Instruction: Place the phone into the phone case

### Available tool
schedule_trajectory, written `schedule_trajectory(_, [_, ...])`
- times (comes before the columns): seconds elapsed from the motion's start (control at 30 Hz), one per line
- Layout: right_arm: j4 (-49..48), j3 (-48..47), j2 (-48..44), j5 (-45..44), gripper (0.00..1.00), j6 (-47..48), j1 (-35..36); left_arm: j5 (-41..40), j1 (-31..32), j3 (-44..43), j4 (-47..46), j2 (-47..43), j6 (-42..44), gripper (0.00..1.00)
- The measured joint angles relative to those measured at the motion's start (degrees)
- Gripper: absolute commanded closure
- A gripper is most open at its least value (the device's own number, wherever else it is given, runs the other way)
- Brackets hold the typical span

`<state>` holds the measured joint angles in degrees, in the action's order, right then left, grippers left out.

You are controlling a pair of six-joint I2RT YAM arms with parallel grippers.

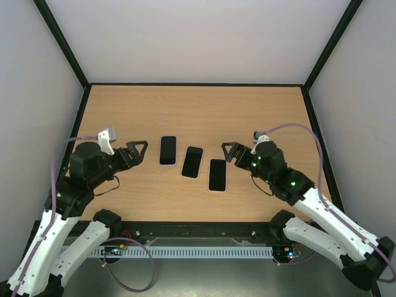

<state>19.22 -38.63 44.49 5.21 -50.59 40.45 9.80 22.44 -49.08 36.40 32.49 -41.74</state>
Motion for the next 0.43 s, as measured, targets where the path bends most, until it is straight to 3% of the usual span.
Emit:
schedule_trajectory(0.2, [7.5, -12.6, -4.5, -4.5, 0.02, 3.2, 0.0, -2.9, 0.0, -7.8, 0.6, 2.1, 2.8, 0.0])
schedule_trajectory(0.43, [9.9, -14.0, -10.0, -6.3, 0.03, 3.8, 0.0, -4.1, 0.0, -7.5, 0.8, 1.0, 3.9, 0.0])
